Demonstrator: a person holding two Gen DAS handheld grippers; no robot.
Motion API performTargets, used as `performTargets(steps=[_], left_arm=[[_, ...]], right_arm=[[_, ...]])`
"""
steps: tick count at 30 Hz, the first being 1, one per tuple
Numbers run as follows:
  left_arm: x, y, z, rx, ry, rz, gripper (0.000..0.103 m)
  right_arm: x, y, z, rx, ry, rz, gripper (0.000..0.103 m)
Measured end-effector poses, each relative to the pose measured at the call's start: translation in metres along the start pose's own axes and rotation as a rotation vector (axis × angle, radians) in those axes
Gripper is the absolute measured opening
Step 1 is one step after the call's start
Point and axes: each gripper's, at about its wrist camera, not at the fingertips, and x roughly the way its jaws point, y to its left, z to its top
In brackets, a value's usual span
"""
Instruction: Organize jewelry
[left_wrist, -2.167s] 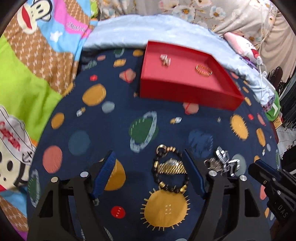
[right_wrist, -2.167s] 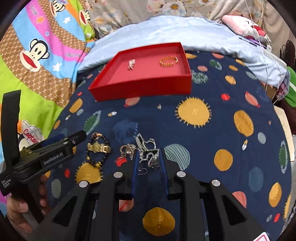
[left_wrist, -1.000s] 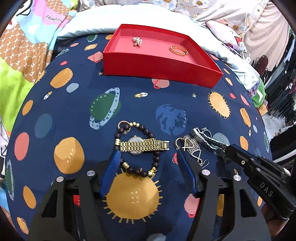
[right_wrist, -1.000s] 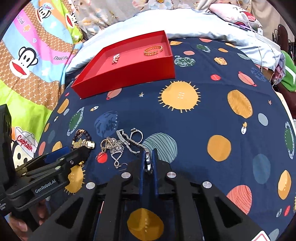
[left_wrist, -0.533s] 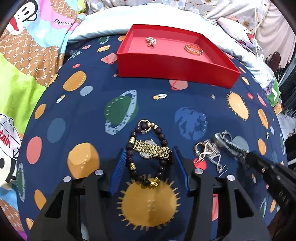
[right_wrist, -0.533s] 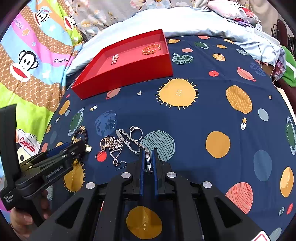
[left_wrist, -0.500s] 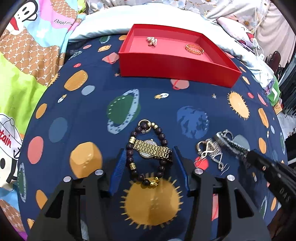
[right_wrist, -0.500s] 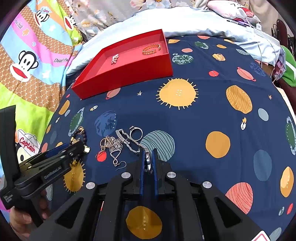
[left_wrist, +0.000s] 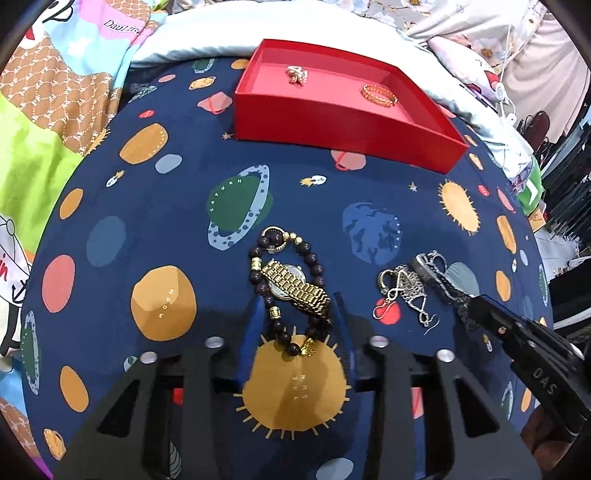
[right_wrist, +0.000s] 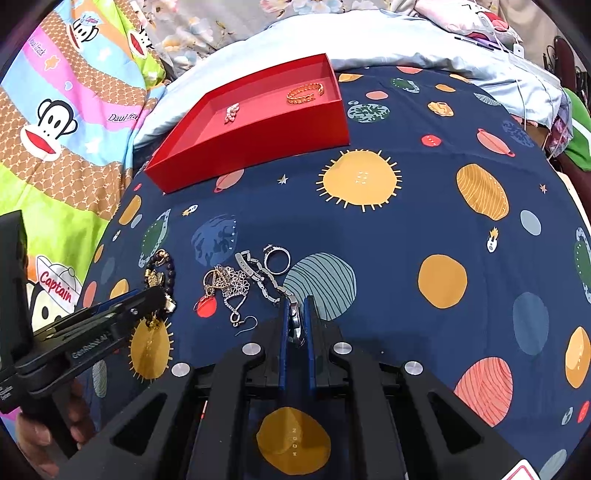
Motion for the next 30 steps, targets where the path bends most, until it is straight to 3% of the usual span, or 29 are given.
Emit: performTargets(steps=[1, 10, 19, 21, 22, 30], left_arm=[[-0.003, 0.000, 0.001, -0.003, -0.005, -0.013, 0.028], [-0.001, 0.000, 0.004, -0.035, 0.014, -0.064, 0.030], [0.009, -0.002, 0.004, -0.053, 0.015, -0.041, 0.032], [0.008, -0.001, 0.003, -0.052, 0.011, -0.036, 0.027], [0.008, 0.001, 0.003, -0.055, 0.014, -0.049, 0.020], [-0.003, 0.005, 0.004, -0.052, -0.008, -0.079, 0.004]], right_arm=[[0.000, 0.000, 0.000, 0.002, -0.001, 0.001, 0.007], [0.002, 0.001, 0.002, 0.000, 0.001, 0.004, 0.007], [0.002, 0.002, 0.002, 0.004, 0.001, 0.007, 0.007], [0.002, 0.002, 0.002, 0.004, 0.001, 0.008, 0.008], [0.002, 0.003, 0.002, 0.003, 0.001, 0.009, 0.008], [-0.001, 0.002, 0.001, -0.006, -0.005, 0.022, 0.006]])
